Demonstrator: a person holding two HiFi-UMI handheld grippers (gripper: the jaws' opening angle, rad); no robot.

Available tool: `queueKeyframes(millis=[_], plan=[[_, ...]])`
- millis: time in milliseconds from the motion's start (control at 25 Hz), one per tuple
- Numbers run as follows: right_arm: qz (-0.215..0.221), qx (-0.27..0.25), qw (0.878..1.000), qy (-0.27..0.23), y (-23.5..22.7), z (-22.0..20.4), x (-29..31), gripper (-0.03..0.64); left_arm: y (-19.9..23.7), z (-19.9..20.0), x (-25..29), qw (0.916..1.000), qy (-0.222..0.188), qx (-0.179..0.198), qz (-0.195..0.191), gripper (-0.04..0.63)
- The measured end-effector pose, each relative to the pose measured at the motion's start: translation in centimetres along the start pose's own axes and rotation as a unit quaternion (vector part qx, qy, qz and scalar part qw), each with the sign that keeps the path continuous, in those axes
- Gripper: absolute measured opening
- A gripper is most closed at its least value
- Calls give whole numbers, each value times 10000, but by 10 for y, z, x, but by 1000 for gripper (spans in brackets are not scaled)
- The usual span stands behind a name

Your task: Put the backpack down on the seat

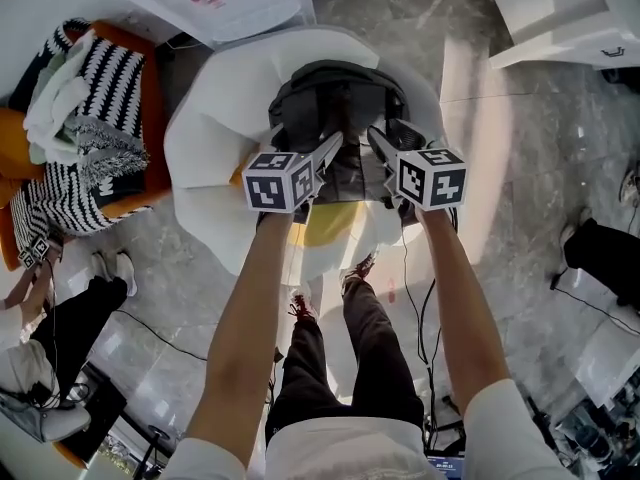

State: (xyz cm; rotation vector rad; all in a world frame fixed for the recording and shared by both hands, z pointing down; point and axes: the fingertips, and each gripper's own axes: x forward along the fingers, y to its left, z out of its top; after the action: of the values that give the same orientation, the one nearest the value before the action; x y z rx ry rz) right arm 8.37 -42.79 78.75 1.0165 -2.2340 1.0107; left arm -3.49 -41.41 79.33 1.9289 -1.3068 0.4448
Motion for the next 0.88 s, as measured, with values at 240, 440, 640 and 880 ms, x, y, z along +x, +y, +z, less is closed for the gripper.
queueKeyframes(millis=[240,440,640,880], plan=[[-224,62,9997,-6,-13,3,-16,176,6,-4,-11,9997,21,55,243,419],[-388,-33,9992,29,-11,2,-29,176,6,-3,-24,9996,-36,67,271,419],[-428,-8,9991,15,-5,6,-43,176,4,0,-37,9997,-71,-27,247,419],[-500,-97,9986,-117,7,17,-63,175,-11,14,-60,9988,-313,340,141,407]])
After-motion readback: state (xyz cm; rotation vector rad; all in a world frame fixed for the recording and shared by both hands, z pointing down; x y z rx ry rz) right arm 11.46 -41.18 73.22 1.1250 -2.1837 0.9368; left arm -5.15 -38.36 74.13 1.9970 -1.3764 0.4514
